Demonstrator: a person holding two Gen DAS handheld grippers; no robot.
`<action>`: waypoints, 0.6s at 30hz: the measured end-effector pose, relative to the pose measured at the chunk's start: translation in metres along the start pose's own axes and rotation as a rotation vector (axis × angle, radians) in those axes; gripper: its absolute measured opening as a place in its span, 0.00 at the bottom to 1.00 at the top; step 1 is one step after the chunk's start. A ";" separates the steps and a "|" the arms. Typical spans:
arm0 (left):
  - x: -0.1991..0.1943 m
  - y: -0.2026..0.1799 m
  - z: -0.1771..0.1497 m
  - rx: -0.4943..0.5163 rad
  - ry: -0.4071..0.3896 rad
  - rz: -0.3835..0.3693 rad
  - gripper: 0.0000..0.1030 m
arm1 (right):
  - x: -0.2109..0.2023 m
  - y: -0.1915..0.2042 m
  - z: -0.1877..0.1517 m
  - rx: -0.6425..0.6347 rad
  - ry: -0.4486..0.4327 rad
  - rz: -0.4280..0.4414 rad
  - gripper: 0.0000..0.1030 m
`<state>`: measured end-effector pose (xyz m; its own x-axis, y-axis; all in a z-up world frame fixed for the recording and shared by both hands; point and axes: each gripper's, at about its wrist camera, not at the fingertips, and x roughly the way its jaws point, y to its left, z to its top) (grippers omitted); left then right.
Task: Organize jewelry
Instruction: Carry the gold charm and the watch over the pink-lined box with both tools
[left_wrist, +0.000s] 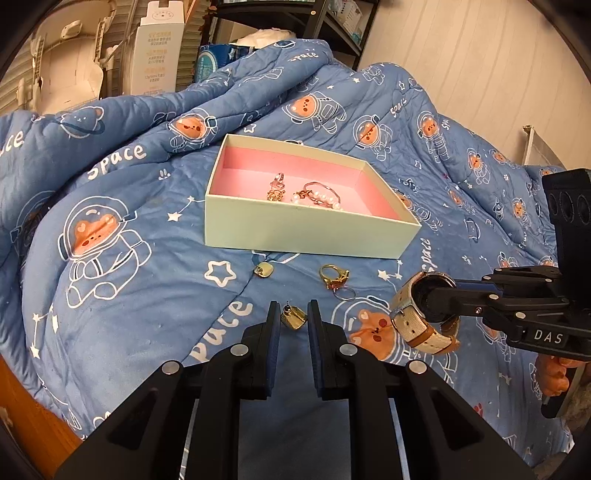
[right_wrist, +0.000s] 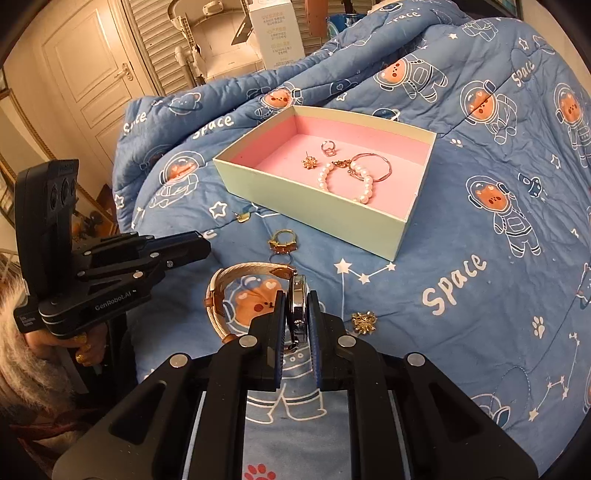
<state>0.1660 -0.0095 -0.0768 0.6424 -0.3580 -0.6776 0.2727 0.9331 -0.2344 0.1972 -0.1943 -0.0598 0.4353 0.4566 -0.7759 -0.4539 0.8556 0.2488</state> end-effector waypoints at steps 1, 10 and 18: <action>-0.002 -0.002 0.002 0.006 -0.005 -0.003 0.14 | -0.002 -0.001 0.002 0.013 -0.007 0.014 0.12; -0.003 -0.010 0.039 0.056 -0.021 -0.012 0.14 | -0.016 -0.005 0.032 0.040 -0.060 0.066 0.12; 0.008 0.001 0.074 0.039 0.023 -0.015 0.14 | -0.019 -0.015 0.061 0.044 -0.090 0.069 0.12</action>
<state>0.2248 -0.0139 -0.0313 0.6215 -0.3710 -0.6900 0.3102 0.9253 -0.2181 0.2431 -0.2006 -0.0133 0.4731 0.5332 -0.7013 -0.4514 0.8303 0.3268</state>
